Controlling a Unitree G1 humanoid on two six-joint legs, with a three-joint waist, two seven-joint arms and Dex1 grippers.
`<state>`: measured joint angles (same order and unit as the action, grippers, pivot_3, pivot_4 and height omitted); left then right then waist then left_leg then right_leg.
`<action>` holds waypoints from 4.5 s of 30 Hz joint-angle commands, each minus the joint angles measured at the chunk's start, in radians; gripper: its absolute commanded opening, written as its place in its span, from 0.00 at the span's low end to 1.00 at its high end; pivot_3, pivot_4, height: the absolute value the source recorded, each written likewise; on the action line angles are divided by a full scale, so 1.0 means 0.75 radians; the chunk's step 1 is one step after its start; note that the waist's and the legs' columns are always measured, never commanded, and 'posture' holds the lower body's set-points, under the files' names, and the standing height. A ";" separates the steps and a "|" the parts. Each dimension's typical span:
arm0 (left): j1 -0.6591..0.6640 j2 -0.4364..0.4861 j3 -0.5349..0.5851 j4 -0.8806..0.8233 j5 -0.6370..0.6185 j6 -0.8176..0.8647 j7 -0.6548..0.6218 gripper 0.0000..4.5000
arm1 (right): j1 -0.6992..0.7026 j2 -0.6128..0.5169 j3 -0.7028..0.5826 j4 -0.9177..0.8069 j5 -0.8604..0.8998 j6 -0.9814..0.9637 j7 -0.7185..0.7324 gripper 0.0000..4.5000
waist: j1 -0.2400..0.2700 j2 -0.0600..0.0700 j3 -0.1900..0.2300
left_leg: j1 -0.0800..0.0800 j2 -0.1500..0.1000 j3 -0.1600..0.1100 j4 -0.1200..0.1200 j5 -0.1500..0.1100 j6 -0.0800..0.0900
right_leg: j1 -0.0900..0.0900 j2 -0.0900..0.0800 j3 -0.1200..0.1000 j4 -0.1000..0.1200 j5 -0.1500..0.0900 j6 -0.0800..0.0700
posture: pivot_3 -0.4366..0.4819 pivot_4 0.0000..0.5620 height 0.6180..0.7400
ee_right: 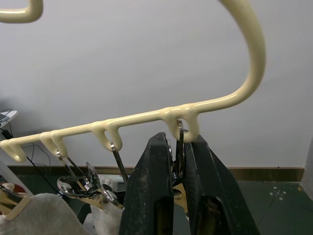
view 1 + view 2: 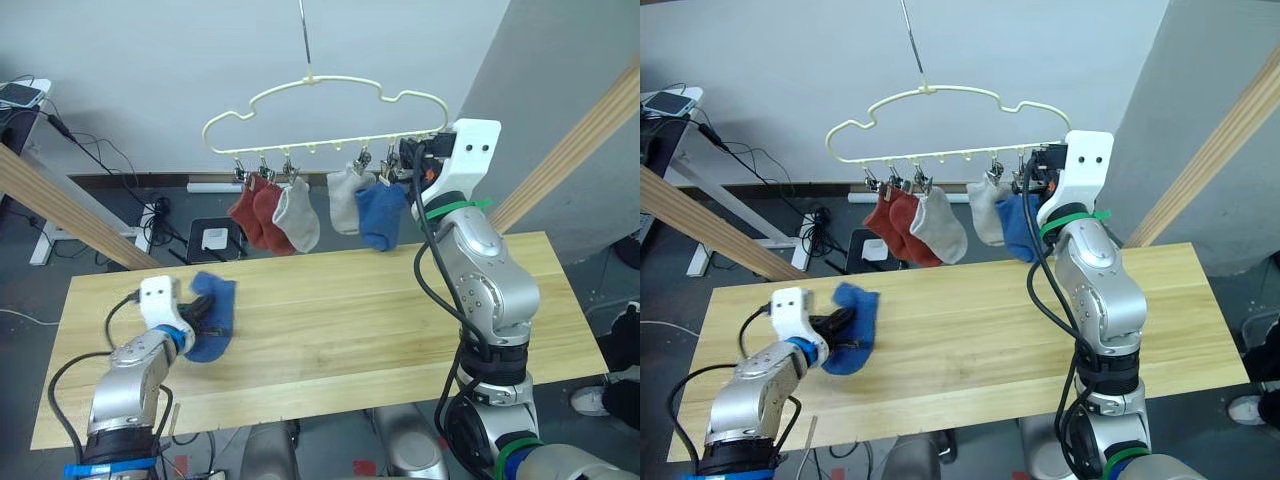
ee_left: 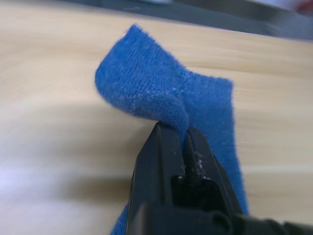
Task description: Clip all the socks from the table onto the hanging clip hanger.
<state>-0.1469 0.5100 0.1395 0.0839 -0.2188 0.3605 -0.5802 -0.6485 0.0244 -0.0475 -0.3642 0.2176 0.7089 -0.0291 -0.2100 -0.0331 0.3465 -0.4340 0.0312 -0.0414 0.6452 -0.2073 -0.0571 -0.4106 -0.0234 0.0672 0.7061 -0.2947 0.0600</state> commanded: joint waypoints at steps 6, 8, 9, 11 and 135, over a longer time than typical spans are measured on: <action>-0.299 0.027 -0.308 -0.138 -0.081 -0.285 -0.566 0.01 | -0.031 0.008 0.000 -0.047 0.003 -0.022 -0.012 0.00 | 0.005 0.000 0.000 | -0.001 0.000 0.005 -0.004 0.000 0.000 | 0.000 0.001 0.002 -0.008 0.000 0.000 | 0.14 0.56 0.93; -0.336 -0.012 -0.351 -0.172 -0.101 -0.267 -0.588 0.01 | -0.032 0.009 -0.004 -0.055 0.005 -0.015 -0.017 0.00 | 0.003 0.000 0.000 | -0.001 0.000 0.005 -0.006 0.000 0.000 | 0.000 0.002 0.002 -0.011 0.000 0.000 | 0.14 0.56 0.93; -0.350 -0.033 -0.373 -0.184 -0.098 -0.272 -0.591 0.01 | -0.034 0.007 -0.006 -0.060 0.008 -0.010 -0.018 0.00 | 0.002 0.000 0.000 | -0.001 0.000 0.004 -0.007 0.000 0.000 | 0.000 0.002 0.002 -0.012 0.000 0.000 | 0.14 0.56 0.93; -0.379 -0.090 -0.409 -0.208 -0.086 -0.278 -0.566 0.01 | -0.040 0.005 -0.008 -0.069 0.013 0.003 -0.022 0.00 | 0.000 0.000 0.000 | -0.002 0.000 0.004 -0.007 0.000 0.000 | 0.000 0.002 0.002 -0.012 0.000 0.000 | 0.12 0.56 0.93; -0.129 0.526 0.124 -0.222 -0.118 -0.022 -0.523 1.00 | 0.408 -1.158 -0.251 -0.220 0.389 -0.087 1.040 1.00 | 0.101 -0.004 -0.032 | -0.003 -0.002 0.005 -0.004 0.000 0.000 | 0.000 0.003 -0.001 -0.014 0.001 0.001 | 0.32 0.34 0.93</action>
<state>-0.2468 0.9016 0.1970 -0.0611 -0.2903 0.3449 -0.9811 -0.3348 -0.8290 -0.2199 -0.5314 0.5205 0.6813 0.7366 -0.1339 -0.0359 0.3229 -0.4363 0.0299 -0.0380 0.6422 -0.2076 -0.0569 -0.4104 -0.0216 0.0668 0.6960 -0.2941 0.0607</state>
